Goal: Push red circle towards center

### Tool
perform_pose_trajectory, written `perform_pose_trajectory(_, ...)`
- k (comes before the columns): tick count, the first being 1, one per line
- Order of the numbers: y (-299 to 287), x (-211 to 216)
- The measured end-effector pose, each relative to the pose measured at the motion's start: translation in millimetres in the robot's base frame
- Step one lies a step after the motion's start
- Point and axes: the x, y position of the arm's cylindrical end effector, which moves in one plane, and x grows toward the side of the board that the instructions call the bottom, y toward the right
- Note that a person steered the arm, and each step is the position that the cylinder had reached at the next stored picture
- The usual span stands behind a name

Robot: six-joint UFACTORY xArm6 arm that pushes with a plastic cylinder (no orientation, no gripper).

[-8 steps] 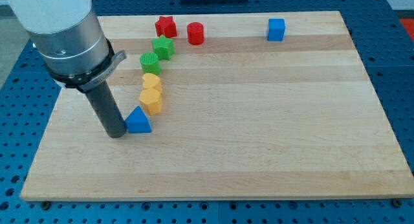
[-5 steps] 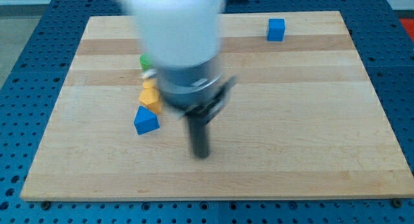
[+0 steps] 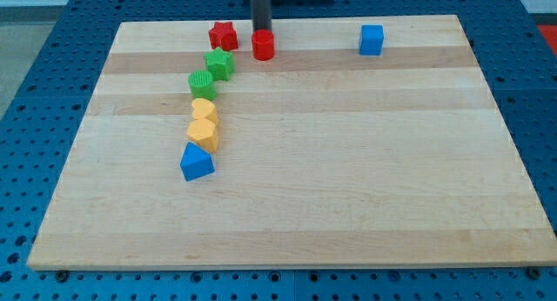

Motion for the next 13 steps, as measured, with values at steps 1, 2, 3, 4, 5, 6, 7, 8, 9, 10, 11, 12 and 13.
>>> perform_pose_trajectory(1,-2.2,23.5)
perform_pose_trajectory(2,1.5,65.0)
perform_pose_trajectory(3,35.5,104.3)
perform_pose_trajectory(4,2.3,105.2)
perform_pose_trajectory(5,-20.0,92.7)
perform_pose_trajectory(6,16.6,74.6)
perform_pose_trajectory(7,40.5,14.3)
perform_pose_trajectory(8,35.3,-36.2)
perform_pose_trajectory(9,-3.6,-35.9)
perform_pose_trajectory(10,28.5,-23.1)
perform_pose_trajectory(11,74.1,22.2)
perform_pose_trajectory(12,86.7,86.6)
perform_pose_trajectory(13,84.9,163.1)
